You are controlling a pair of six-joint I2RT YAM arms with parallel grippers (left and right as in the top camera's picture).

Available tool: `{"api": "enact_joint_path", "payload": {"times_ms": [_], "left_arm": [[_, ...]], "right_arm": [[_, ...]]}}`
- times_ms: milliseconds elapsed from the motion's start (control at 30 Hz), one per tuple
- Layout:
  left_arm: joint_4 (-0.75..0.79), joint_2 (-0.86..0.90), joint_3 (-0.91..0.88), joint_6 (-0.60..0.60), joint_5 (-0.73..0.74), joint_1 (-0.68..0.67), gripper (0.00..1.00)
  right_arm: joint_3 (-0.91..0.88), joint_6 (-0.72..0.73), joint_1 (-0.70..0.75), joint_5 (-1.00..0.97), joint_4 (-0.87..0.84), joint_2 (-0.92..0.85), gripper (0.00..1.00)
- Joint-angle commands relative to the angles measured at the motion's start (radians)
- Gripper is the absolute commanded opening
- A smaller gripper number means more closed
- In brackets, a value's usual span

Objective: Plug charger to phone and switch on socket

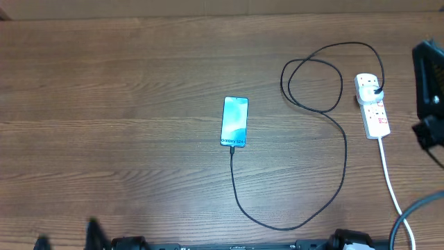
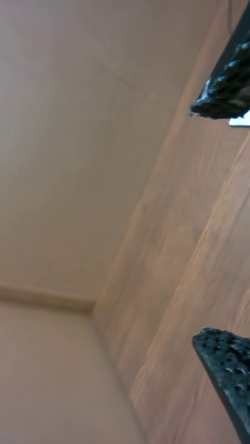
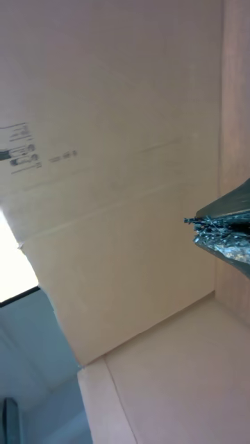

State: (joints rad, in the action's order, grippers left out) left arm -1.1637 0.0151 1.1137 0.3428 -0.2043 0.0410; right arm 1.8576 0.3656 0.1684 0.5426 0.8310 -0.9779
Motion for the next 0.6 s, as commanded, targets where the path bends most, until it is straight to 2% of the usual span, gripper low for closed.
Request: {"api": "enact_joint_path", "payload": {"times_ms": [0,367,567], "left_arm": [[0.151,-0.011,-0.172,-0.003,0.122,0.005,0.99],[0.786,-0.011,-0.698,-0.006,0.311,0.005,1.0],[1.01,-0.011,-0.902,-0.006,0.314,0.005,1.0]], "right_arm": [[0.0,-0.005,-0.016,-0.01,-0.002,0.034,0.05],[0.0,-0.008,-0.052,-0.01,-0.006,0.105,0.05],[0.0,-0.008,-0.054,-0.01,-0.007,0.116,0.05]]}}
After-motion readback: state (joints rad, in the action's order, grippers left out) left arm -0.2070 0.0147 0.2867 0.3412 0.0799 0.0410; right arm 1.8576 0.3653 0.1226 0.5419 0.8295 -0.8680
